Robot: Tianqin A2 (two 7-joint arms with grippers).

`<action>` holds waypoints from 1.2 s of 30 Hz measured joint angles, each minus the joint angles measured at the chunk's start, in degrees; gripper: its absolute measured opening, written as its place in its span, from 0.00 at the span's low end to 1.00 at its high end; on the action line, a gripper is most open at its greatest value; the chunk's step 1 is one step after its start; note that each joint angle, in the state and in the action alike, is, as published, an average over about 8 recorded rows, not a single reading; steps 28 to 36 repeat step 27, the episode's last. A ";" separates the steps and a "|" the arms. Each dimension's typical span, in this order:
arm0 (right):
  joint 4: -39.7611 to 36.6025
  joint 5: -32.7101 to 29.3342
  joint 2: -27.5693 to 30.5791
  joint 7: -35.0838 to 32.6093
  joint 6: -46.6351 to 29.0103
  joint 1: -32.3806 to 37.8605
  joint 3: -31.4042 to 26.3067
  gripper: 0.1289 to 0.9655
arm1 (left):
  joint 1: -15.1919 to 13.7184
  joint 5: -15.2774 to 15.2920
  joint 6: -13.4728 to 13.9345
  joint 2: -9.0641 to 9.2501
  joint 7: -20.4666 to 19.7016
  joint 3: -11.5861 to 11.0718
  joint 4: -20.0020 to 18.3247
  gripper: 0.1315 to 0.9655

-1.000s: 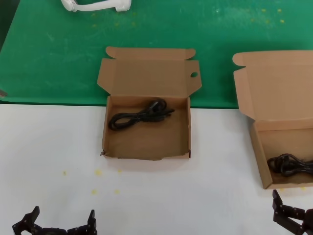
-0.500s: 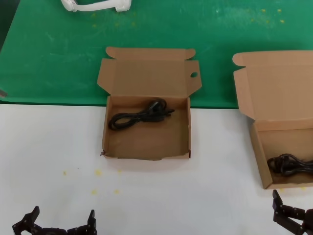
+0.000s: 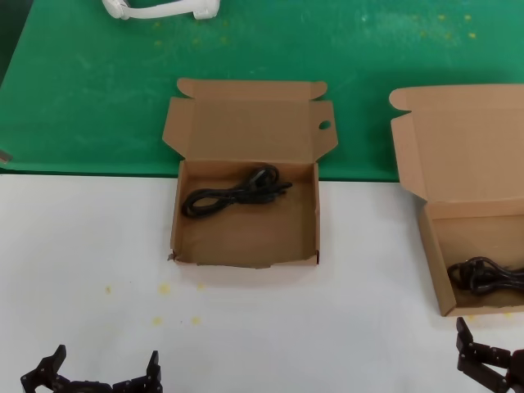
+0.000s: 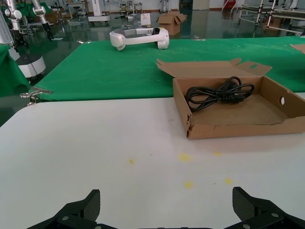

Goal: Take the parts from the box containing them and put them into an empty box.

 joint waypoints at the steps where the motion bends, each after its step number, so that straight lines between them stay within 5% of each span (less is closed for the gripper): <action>1: 0.00 0.00 0.00 0.00 0.00 0.00 0.00 1.00 | 0.00 0.00 0.00 0.00 0.00 0.00 0.00 1.00; 36: 0.00 0.00 0.00 0.00 0.00 0.00 0.00 1.00 | 0.00 0.00 0.00 0.00 -0.02 0.00 0.00 1.00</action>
